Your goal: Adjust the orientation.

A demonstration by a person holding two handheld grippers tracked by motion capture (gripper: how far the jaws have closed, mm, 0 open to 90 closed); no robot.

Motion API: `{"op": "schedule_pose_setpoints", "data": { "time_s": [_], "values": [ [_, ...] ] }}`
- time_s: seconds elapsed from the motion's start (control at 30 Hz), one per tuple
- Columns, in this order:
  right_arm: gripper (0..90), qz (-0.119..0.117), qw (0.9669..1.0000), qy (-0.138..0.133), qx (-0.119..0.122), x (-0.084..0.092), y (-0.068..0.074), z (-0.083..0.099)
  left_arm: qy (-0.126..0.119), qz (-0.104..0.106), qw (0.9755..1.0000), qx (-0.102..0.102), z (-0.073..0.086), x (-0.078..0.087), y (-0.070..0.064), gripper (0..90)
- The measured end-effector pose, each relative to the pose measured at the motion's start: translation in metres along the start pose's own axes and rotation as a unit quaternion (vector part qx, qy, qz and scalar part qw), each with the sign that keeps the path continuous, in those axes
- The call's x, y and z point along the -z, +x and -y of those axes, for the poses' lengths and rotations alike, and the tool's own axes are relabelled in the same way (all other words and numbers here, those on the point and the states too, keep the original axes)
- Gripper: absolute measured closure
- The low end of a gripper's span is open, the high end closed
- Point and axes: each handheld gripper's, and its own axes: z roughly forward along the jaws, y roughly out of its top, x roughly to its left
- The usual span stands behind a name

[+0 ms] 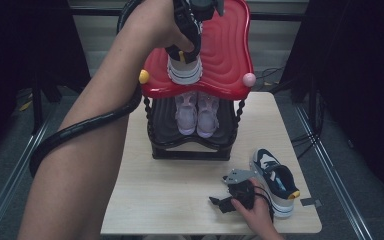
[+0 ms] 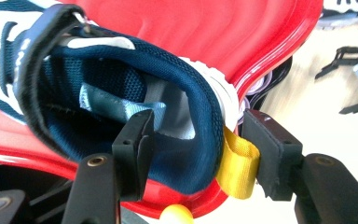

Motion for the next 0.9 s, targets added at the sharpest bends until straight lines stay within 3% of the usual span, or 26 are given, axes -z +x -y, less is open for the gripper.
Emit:
{"op": "schedule_pose_setpoints", "data": {
  "time_s": [0.27,0.43,0.53,0.9],
  "values": [
    [11.6,0.0,1.0,0.0,0.0,0.0,0.0,0.0,-0.003,-0.004,1.0,0.008,0.01,0.01,0.001,43.2],
    [11.6,0.0,1.0,0.0,0.0,0.0,0.0,0.0,-0.007,-0.005,0.9995,0.03,0.018,0.018,0.002,41.2],
    [11.7,0.0,1.0,0.0,0.0,0.0,0.0,0.0,-0.004,-0.004,0.9994,0.033,0.024,0.021,0.003,39.9],
    [11.6,0.0,1.0,0.0,0.0,0.0,0.0,0.0,-0.005,0.002,0.9988,0.048,0.04,0.019,0.004,38.0]
  ]
}}
